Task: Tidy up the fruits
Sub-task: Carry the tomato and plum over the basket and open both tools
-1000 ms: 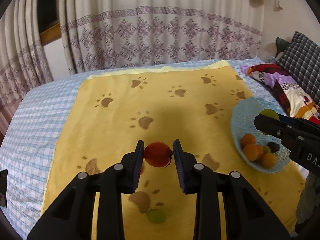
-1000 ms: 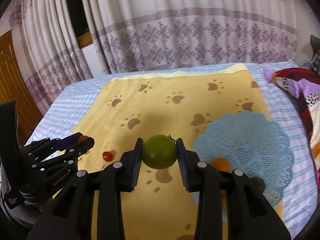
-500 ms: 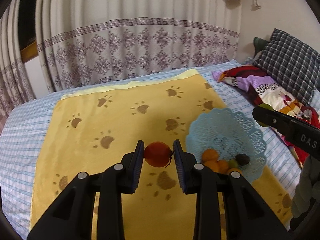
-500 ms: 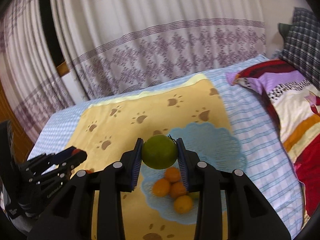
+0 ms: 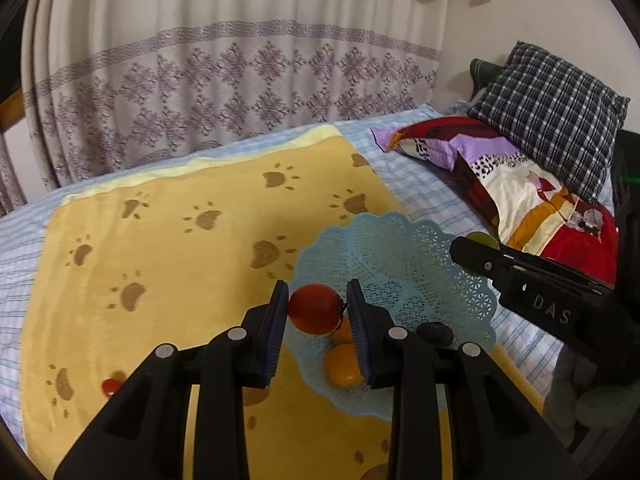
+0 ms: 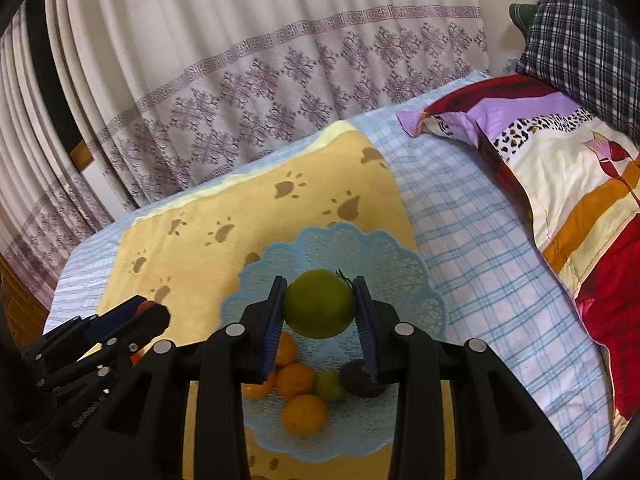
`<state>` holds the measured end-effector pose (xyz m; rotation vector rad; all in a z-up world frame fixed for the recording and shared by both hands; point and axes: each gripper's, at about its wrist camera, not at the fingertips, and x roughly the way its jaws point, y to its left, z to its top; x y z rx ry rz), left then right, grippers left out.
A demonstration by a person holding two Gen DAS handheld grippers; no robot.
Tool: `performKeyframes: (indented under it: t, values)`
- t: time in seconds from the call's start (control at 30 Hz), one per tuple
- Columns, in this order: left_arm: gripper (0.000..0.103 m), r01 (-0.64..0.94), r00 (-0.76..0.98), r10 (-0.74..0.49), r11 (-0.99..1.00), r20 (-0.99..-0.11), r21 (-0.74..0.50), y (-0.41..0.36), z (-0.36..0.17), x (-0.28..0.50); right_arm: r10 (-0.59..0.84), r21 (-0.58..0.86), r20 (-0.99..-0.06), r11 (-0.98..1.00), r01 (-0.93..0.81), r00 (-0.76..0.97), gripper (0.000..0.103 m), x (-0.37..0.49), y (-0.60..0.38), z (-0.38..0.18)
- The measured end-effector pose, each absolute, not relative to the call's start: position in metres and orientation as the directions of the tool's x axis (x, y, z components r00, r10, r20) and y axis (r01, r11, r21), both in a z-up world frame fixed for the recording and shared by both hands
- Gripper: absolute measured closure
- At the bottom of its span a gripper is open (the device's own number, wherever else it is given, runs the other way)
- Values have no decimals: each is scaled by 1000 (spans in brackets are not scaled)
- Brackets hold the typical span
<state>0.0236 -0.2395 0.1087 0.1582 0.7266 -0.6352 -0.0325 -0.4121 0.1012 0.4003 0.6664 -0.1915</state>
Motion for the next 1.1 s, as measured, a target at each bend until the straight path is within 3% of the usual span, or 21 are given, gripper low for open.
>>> performKeyframes:
  t: [0.7,0.73,0.77,0.8,0.93,1.03,1.1]
  values:
    - [70,643,475,-489,760,-731,-91,-298,60,44,-74,298,-677,882,365,733,68,-26,-438,69]
    - [61,643,476,-490,761,-731,-91,-298,60,44,-76,299,-676,881,367,733,68,-26,-438,69]
    - [46,640,481,-489,763,-728,-89,-298,60,44,-78,301,-674,879,369,735,68,-27,-438,69]
    - [40,636,491,-488,767,-721,-86,-297,62,44,-80,302,-673,878,371,736,68,-27,-438,70]
    - [39,621,500,-475,779,-724,-83,-292,63,47,-82,314,-670,870,381,737,66,-28,-440,70]
    - [33,606,506,-467,791,-725,-86,-285,63,49,-81,332,-658,861,385,749,51,-32,-442,72]
    - [29,593,516,-460,801,-723,-86,-279,65,50,-86,335,-651,859,388,754,51,-34,-442,74]
